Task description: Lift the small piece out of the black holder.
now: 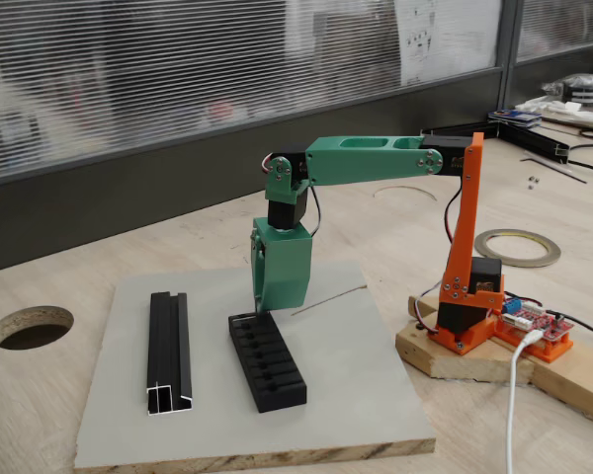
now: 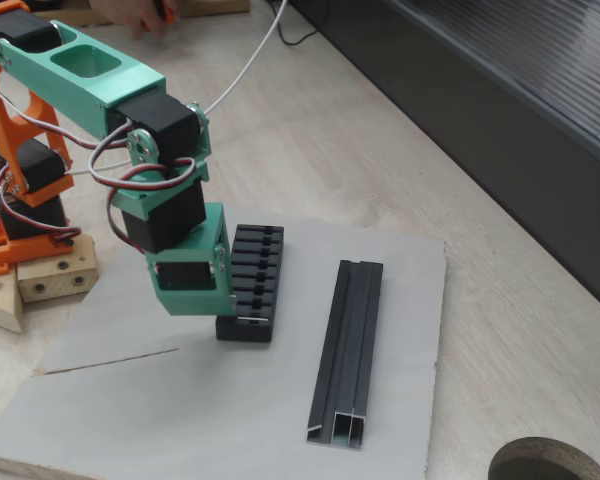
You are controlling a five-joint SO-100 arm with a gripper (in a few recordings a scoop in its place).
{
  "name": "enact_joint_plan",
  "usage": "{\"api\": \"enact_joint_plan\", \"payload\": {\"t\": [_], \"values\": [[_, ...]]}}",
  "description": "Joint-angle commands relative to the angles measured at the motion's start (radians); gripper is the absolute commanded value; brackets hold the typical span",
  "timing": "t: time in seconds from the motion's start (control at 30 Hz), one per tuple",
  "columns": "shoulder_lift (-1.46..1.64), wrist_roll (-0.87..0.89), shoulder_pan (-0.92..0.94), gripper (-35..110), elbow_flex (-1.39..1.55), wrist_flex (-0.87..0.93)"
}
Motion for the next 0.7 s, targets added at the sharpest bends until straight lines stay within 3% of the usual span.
{"api": "enact_joint_plan", "payload": {"t": [0.0,0.67], "values": [[0.026,0.006,0.005,4,-0.017,0.006],[0.522,0.006,0.011,4,-0.015,0.021]]}}
